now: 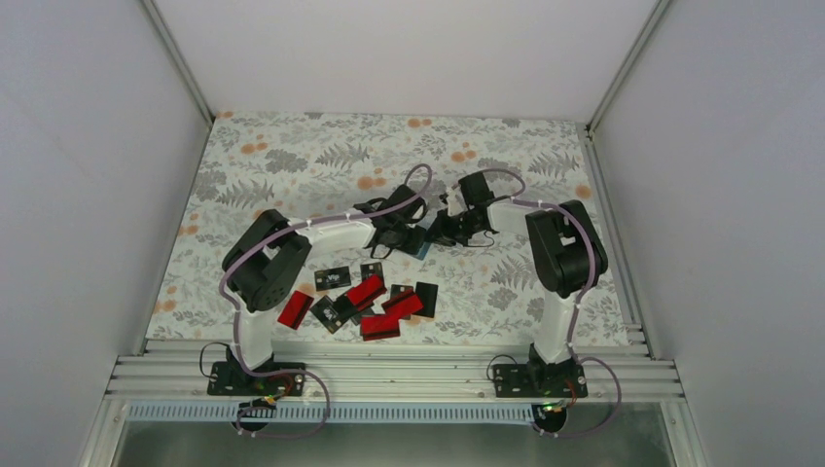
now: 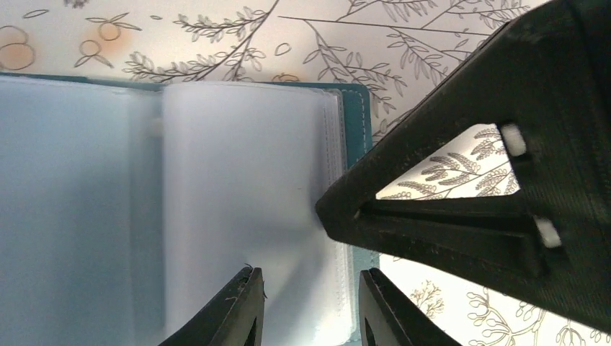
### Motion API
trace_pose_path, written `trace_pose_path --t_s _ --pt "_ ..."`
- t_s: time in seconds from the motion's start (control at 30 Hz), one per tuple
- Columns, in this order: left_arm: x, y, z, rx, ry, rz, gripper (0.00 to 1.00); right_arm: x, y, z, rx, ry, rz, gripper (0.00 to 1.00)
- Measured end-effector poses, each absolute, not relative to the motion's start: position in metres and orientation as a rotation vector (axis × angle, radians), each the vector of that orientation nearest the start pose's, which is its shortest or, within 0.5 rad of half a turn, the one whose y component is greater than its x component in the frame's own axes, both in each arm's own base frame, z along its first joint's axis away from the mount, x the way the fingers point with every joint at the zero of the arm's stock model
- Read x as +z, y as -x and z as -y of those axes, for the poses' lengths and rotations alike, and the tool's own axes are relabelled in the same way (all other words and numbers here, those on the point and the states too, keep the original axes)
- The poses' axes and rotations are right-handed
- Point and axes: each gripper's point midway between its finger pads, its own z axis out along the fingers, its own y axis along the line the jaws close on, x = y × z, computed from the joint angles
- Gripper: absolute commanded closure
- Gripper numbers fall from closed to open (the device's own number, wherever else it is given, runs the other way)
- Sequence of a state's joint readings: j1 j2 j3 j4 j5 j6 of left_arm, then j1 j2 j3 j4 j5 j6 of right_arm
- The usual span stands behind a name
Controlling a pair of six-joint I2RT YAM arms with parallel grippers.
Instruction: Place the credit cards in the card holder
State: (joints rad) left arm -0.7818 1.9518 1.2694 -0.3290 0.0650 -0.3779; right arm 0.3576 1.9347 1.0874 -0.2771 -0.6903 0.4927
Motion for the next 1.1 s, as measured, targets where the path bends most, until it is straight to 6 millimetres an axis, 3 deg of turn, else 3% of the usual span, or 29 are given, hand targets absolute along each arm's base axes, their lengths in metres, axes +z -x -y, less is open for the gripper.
trace_pose_path --t_s 0.3,0.73,0.97,1.1 --pt "0.044 -0.344 0.323 -0.445 -0.487 -2.606 0.66 0.023 -0.349 -0.247 1.167 0.042 -2.807 0.95" --pt "0.039 -0.363 0.285 -0.185 -0.394 -2.587 0.66 0.022 -0.350 -0.246 1.149 0.048 -2.807 0.95" --pt "0.029 -0.359 0.258 -0.109 -0.351 -2.611 0.67 0.029 -0.359 -0.247 1.134 0.053 -2.791 0.95" --pt "0.025 -0.357 0.253 -0.110 -0.340 -2.615 0.67 0.033 -0.364 -0.249 1.133 0.063 -2.782 0.95"
